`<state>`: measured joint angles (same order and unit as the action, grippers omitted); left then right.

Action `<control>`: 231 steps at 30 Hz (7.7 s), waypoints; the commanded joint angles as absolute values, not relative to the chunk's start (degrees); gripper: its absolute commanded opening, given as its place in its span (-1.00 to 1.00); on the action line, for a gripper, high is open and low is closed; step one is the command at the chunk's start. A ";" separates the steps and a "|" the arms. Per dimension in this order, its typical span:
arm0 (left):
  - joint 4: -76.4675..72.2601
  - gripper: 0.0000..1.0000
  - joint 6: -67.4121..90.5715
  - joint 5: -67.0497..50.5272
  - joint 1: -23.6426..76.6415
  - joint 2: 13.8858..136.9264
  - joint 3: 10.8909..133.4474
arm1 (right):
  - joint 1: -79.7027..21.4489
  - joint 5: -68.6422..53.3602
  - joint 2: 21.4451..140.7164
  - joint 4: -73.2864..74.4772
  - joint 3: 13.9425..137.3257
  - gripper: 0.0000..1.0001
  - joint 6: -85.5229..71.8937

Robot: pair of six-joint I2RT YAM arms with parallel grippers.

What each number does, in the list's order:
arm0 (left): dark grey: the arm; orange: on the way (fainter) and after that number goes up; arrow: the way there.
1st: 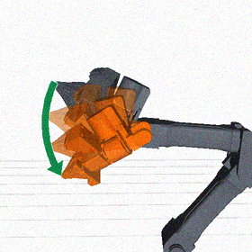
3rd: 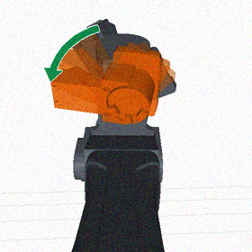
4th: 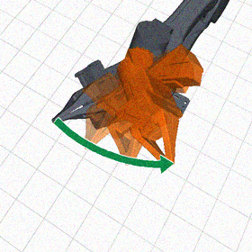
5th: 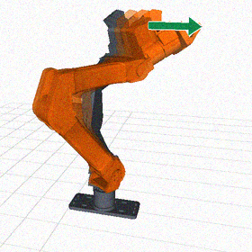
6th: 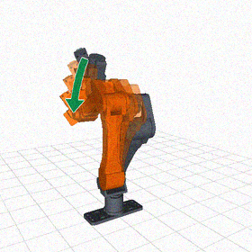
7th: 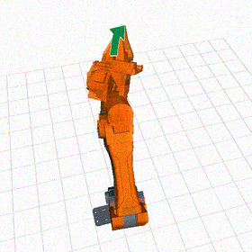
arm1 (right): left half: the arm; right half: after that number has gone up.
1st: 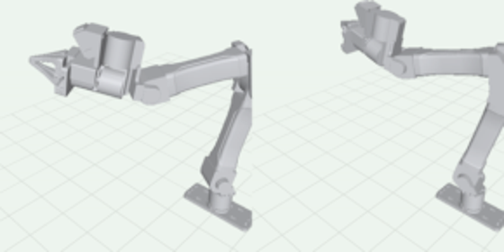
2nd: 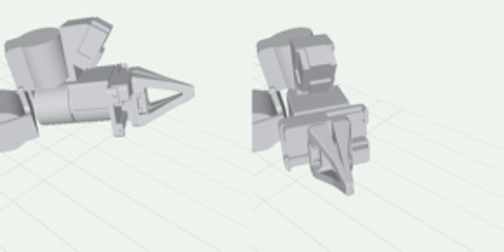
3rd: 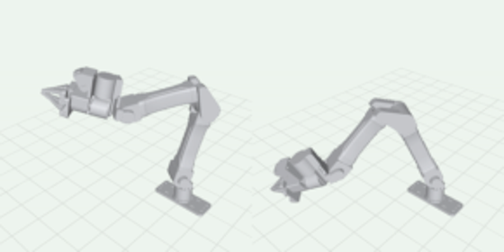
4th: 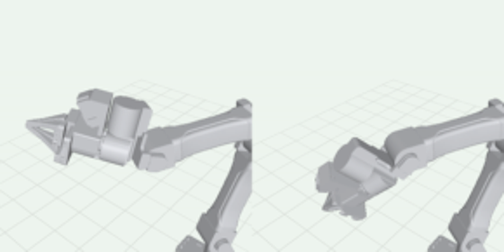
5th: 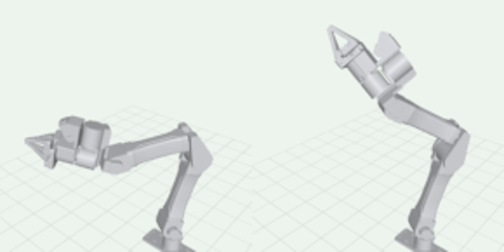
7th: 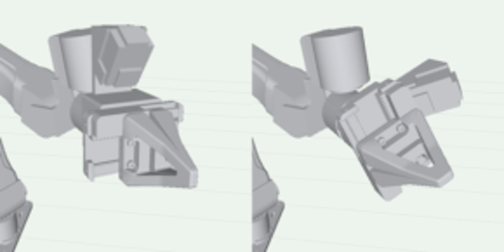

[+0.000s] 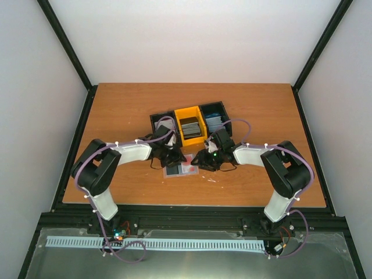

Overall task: Put the credit cards into the card holder
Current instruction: Insert the credit card into the card holder, then turn over the card slot in the card holder.

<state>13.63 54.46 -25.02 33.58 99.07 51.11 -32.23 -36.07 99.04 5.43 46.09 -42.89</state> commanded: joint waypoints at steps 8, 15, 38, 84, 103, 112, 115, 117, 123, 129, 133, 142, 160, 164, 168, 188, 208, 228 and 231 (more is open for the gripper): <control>18.85 -0.34 50.81 -23.13 36.10 103.61 58.73 | -32.62 -33.91 99.33 7.05 44.98 0.02 -42.72; 22.53 -0.27 49.83 -21.56 36.56 102.63 60.44 | -32.62 -28.18 95.46 13.32 47.35 0.00 -40.03; 19.80 0.07 47.59 -18.02 28.02 77.71 40.11 | -39.87 -20.15 95.80 19.42 54.41 -0.46 -40.69; 15.55 -0.29 45.54 -17.46 27.25 82.95 36.40 | -44.21 -25.64 102.96 5.34 58.30 -0.09 -48.03; 19.27 -0.37 42.53 -17.91 27.25 88.85 39.08 | -44.16 -23.63 101.67 -3.59 50.91 -0.12 -54.90; 19.93 -0.44 42.24 -16.69 27.25 90.69 39.19 | -44.21 -16.29 99.44 3.75 51.26 -0.09 -53.08; 19.49 -0.40 41.33 -18.14 27.20 91.60 39.60 | -44.21 -18.94 101.23 2.55 51.62 -0.09 -53.08; 19.35 -0.35 40.47 -19.82 27.25 92.12 40.08 | -44.21 -20.59 102.30 1.54 51.63 -0.09 -53.34; 20.43 -0.28 37.99 -22.62 27.33 94.10 41.51 | -44.21 -22.61 103.33 -0.72 51.24 -0.07 -53.99; 24.75 -0.27 35.89 -19.43 27.91 96.80 42.91 | -44.21 -23.42 103.71 -2.26 50.83 -0.07 -54.55; 26.15 -0.42 36.12 -17.86 29.24 99.13 42.83 | -44.20 -23.82 103.86 -4.08 50.57 -0.11 -55.08; 25.98 -0.53 38.31 -15.71 31.45 102.48 42.31 | -44.21 -21.83 104.49 -0.80 52.71 -0.56 -55.68; 24.53 -0.53 38.32 -16.64 31.42 102.42 41.14 | -42.86 -16.52 97.38 10.92 51.81 -0.71 -49.26; 24.04 -0.52 38.23 -17.50 31.46 102.13 40.95 | -41.92 -16.26 95.85 10.32 49.87 -0.66 -49.53; 23.78 -0.51 38.22 -18.00 31.45 101.17 40.96 | -41.16 -18.26 95.32 6.03 47.41 -0.65 -50.78; 17.28 -0.29 39.17 -27.55 31.46 79.25 43.36 | -38.59 -23.76 96.31 -2.68 43.00 -0.57 -49.66; 9.99 -0.47 39.41 -33.09 31.46 95.32 49.62 | -37.06 -27.42 95.91 -12.41 38.03 -0.13 -51.92; 7.41 -0.54 40.29 -42.01 31.82 105.30 52.75 | -36.83 -28.47 95.87 -17.80 35.16 -0.05 -53.38; 7.00 -0.54 39.06 -42.97 31.95 105.11 53.12 | -36.83 -28.47 95.72 -17.83 35.20 -0.05 -53.25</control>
